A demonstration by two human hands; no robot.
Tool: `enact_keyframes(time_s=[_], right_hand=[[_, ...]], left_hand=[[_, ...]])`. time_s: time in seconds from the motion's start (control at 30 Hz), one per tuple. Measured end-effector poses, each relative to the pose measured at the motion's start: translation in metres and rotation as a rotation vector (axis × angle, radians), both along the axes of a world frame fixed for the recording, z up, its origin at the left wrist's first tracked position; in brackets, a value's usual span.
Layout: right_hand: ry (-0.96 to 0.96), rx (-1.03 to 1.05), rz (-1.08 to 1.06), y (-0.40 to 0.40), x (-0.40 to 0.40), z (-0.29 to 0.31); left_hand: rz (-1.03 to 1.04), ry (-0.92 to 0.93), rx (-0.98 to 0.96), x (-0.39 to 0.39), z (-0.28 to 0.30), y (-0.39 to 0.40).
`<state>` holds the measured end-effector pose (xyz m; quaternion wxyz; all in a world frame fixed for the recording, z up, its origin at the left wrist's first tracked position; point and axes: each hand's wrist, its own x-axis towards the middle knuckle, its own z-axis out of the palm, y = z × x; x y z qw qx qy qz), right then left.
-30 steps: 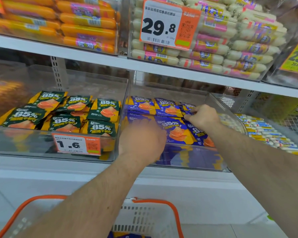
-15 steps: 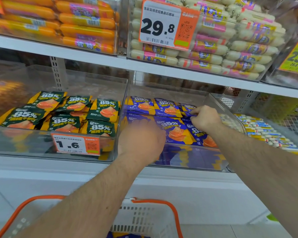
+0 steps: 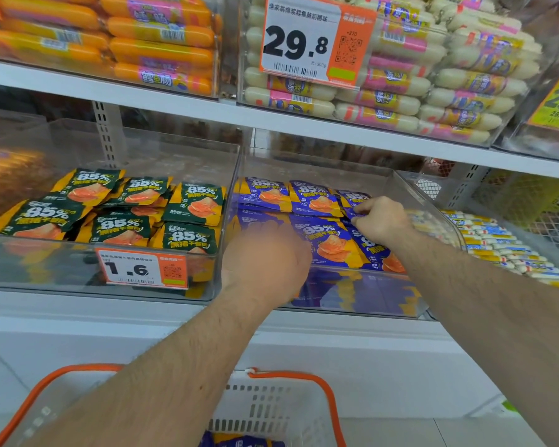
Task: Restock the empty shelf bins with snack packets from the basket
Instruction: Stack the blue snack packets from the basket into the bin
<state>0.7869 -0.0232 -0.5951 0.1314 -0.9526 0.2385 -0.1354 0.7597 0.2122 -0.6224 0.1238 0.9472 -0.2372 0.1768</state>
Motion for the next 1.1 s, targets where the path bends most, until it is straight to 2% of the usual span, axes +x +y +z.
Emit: enact_keyframes(time_s=[0.3,0.4,0.53,0.6,0.67,0.73,0.77,0.83,0.93,1.03,1.1], right_hand=[[0.020,-0.004,-0.006,0.004,-0.008,0.008],[-0.043,0.004,-0.003,0.018,-0.021,0.018],[-0.288,-0.091,0.075,0.060,-0.047,0.025],[-0.498,-0.168,0.181,0.089,-0.063,0.022],[-0.700,-0.139,0.289,0.122,-0.081,0.012],[-0.808,-0.095,0.418,0.155,-0.100,-0.008],[-0.802,-0.077,0.491,0.169,-0.109,-0.024],[-0.675,-0.033,0.599,0.192,-0.123,-0.067],[-0.315,0.050,0.629,0.210,-0.136,-0.140],[0.223,0.196,0.477,0.211,-0.143,-0.206],[0.455,0.405,0.320,0.205,-0.153,-0.250]], left_hand=[[-0.015,-0.008,0.013,0.001,0.002,-0.002],[-0.062,0.072,-0.023,0.002,0.008,0.001],[-0.198,0.238,-0.284,-0.001,0.022,0.011],[-0.248,0.129,-0.339,-0.012,0.023,0.022],[-0.233,0.017,-0.383,-0.030,0.019,0.038],[-0.185,0.063,-0.418,-0.049,0.004,0.058],[-0.151,0.131,-0.419,-0.057,-0.010,0.069],[-0.085,0.282,-0.382,-0.068,-0.048,0.089],[-0.046,0.557,-0.288,-0.078,-0.113,0.113],[-0.039,0.740,-0.222,-0.082,-0.157,0.127],[-0.047,0.807,-0.172,-0.085,-0.175,0.131]])
